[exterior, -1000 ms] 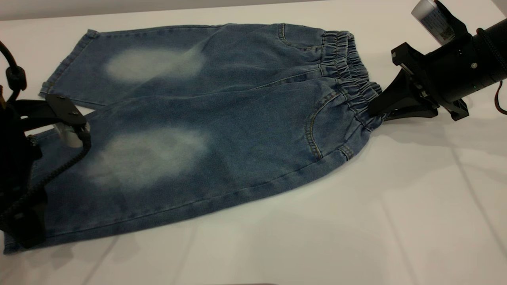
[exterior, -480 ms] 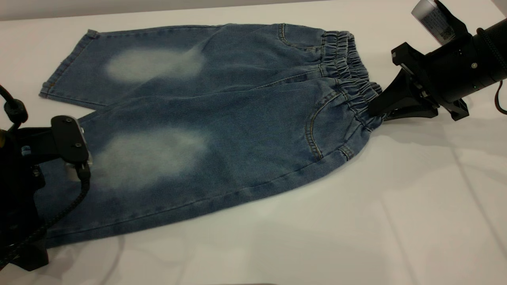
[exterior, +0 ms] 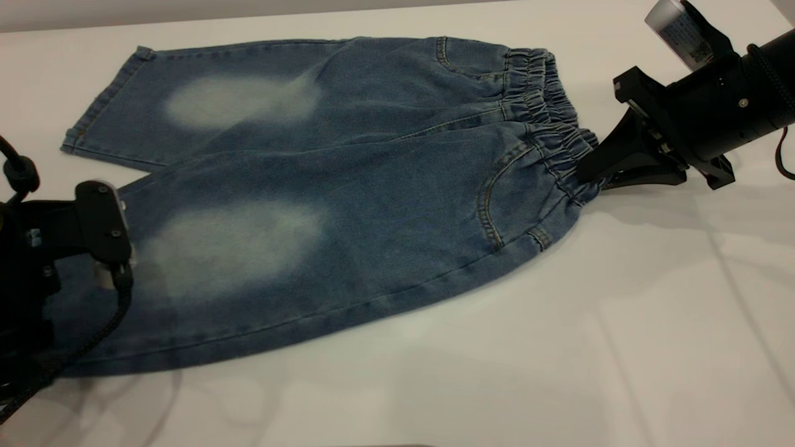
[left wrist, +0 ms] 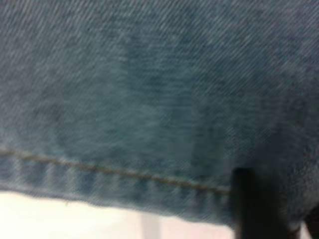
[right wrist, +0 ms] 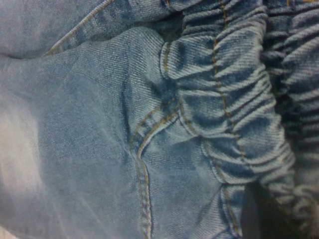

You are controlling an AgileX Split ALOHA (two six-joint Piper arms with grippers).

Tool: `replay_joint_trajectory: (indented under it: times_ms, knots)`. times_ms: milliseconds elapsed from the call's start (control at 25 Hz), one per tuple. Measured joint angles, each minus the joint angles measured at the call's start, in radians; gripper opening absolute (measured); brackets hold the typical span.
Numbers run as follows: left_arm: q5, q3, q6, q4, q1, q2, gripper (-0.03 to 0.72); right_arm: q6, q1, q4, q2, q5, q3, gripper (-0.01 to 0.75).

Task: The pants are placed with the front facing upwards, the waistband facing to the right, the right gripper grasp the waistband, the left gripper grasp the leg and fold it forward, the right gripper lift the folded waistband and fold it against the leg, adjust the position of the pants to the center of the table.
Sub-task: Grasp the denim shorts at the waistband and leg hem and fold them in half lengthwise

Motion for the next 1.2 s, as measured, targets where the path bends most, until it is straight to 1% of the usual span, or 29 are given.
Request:
replay_joint_trajectory:
  times_ms: [80, 120, 200, 320, 440, 600, 680, 840, 920, 1040, 1200]
  knots:
    - [0.011, 0.000, -0.051, 0.043, 0.000, 0.000, 0.097, 0.000, 0.000, 0.000, 0.000, 0.004, 0.000, 0.049]
    - [0.015, 0.000, -0.073, 0.059, 0.000, 0.000, 0.064, 0.000, 0.000, 0.000, 0.000, 0.006, 0.000, 0.049]
    - [0.020, 0.000, -0.104, 0.077, 0.000, 0.000, 0.043, 0.000, 0.001, 0.000, 0.000, 0.011, 0.000, 0.051]
    - [0.039, 0.002, -0.132, 0.082, 0.000, -0.037, 0.041, 0.006, 0.001, 0.000, 0.000, 0.045, 0.000, 0.052]
    - [0.076, 0.002, -0.145, 0.082, 0.000, -0.129, 0.041, 0.070, 0.001, -0.010, -0.002, 0.095, 0.000, 0.052]
    - [0.140, 0.010, -0.187, 0.058, 0.000, -0.270, 0.041, 0.182, 0.001, -0.117, -0.055, 0.118, 0.000, 0.039]
    - [0.145, 0.014, -0.195, 0.040, 0.000, -0.330, 0.041, 0.230, 0.001, -0.159, -0.094, 0.123, 0.000, 0.039]
    - [0.109, 0.048, -0.199, 0.037, 0.000, -0.434, 0.041, 0.332, 0.000, -0.278, -0.165, 0.148, 0.009, 0.039]
    - [0.100, 0.064, -0.207, 0.030, 0.000, -0.475, 0.041, 0.364, 0.000, -0.323, -0.191, 0.153, 0.043, 0.039]
    - [0.118, 0.073, -0.214, 0.014, 0.000, -0.531, 0.041, 0.379, -0.002, -0.347, -0.240, 0.148, 0.139, 0.039]
    - [0.148, 0.074, -0.198, -0.015, 0.000, -0.607, 0.041, 0.392, -0.019, -0.351, -0.344, 0.109, 0.264, 0.039]
